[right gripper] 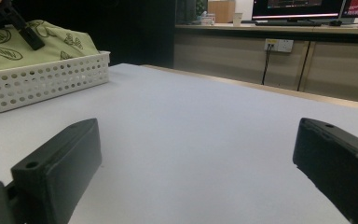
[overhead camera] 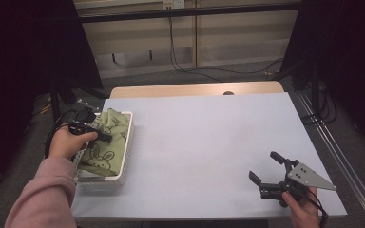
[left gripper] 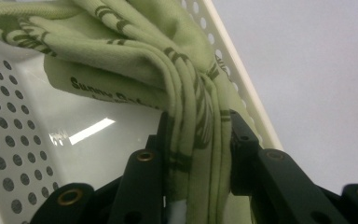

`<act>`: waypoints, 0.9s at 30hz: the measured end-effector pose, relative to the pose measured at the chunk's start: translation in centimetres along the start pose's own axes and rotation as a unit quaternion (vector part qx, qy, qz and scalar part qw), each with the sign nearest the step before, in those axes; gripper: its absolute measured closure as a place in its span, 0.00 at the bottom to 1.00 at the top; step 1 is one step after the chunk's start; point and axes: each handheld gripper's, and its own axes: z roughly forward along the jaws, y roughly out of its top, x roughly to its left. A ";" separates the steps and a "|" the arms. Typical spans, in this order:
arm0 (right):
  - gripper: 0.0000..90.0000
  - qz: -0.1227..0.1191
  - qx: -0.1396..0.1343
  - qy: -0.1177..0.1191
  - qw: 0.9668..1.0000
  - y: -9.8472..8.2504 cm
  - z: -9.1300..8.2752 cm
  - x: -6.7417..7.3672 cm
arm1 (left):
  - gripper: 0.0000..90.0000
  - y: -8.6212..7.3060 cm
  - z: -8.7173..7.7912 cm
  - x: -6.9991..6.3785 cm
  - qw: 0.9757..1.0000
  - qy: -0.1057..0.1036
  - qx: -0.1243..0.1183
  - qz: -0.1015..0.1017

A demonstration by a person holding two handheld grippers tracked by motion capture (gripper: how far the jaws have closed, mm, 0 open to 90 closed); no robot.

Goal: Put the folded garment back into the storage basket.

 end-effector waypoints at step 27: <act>0.01 -0.003 -0.002 0.001 1.000 0.0 0.0 0.0 | 0.79 -0.8 1.2 0.3 1.000 0.005 -0.005 -0.004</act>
